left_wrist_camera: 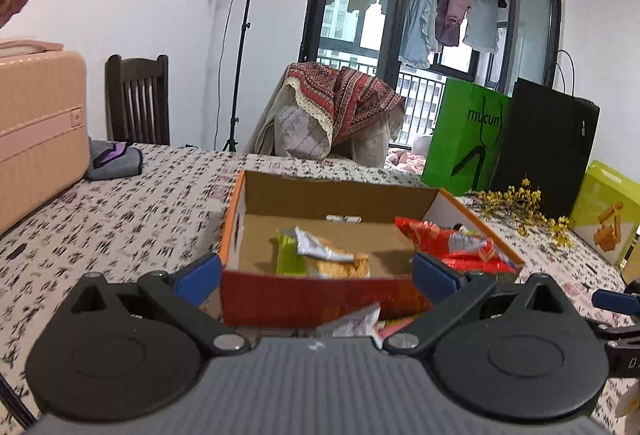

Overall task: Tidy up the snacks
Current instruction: 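Move both tools back to the snack pile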

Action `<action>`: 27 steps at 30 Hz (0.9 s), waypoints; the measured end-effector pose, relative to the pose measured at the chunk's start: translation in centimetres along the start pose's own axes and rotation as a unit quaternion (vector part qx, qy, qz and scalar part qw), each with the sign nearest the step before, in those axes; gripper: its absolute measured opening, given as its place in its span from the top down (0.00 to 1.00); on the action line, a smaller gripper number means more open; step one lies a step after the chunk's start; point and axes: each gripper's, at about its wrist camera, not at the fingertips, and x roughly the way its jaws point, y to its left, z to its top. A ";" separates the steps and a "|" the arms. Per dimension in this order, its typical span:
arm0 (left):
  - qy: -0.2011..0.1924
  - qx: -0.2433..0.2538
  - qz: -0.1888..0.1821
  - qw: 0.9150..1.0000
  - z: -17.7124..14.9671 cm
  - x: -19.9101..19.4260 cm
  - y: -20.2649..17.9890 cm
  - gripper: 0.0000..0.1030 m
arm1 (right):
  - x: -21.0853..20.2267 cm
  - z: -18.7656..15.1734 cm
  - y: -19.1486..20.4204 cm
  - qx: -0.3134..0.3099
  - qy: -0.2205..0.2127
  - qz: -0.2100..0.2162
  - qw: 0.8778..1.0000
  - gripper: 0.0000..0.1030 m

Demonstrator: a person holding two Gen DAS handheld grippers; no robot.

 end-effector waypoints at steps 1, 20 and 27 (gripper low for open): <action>0.002 -0.001 0.001 1.000 -0.3 -0.4 0.2 0.00 | -0.3 -0.4 -0.1 0.001 0.002 0.000 1.000 0.00; 0.039 -0.027 0.007 0.999 -3.5 -1.2 3.1 0.00 | 1.7 -3.0 0.6 -0.004 0.070 -0.024 0.997 0.00; 0.042 -0.034 0.008 0.998 -3.7 -1.0 3.8 0.00 | 6.4 -2.2 0.8 -0.023 0.110 -0.049 0.992 0.00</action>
